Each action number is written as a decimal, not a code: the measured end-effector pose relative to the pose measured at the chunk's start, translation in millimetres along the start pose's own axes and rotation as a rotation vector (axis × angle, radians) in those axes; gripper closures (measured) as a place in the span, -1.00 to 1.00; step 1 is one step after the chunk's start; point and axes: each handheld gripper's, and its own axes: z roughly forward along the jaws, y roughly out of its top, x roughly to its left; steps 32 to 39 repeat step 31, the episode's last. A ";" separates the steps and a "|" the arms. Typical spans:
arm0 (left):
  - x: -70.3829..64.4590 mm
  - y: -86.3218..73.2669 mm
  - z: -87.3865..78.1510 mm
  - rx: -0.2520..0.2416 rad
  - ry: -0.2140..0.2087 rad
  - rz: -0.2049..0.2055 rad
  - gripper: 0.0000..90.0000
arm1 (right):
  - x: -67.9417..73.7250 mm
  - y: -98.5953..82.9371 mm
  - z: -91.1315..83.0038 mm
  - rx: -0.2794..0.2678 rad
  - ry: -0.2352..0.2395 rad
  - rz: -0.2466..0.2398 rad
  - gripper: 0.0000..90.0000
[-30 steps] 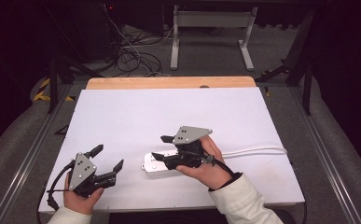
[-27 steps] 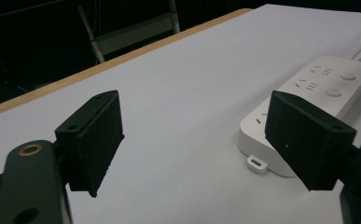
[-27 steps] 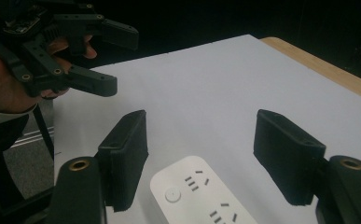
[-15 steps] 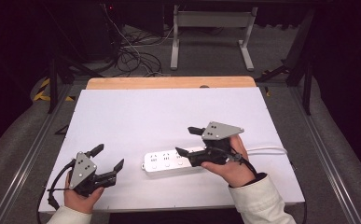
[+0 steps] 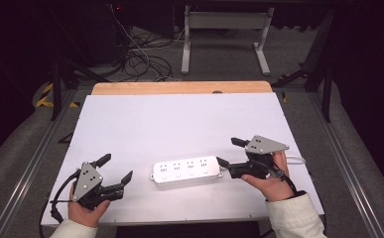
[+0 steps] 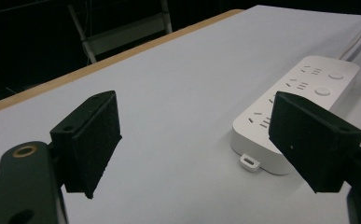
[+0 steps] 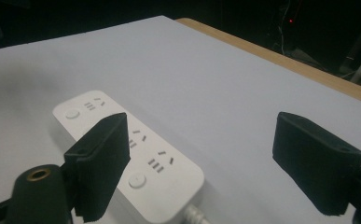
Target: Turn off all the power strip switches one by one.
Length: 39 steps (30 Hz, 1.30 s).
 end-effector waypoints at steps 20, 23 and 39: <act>2.2 -3.9 0.8 0.022 0.012 0.002 -0.64 | -41.4 -80.1 -48.1 0.050 -0.080 0.095 -0.63; 2.5 -4.3 1.9 0.023 0.013 0.000 -0.65 | -38.3 -86.2 -50.9 0.066 -0.077 0.093 -0.64; 3.3 -5.7 6.5 0.036 0.019 0.017 -0.68 | -33.5 -86.1 -47.6 0.080 -0.039 0.100 -0.65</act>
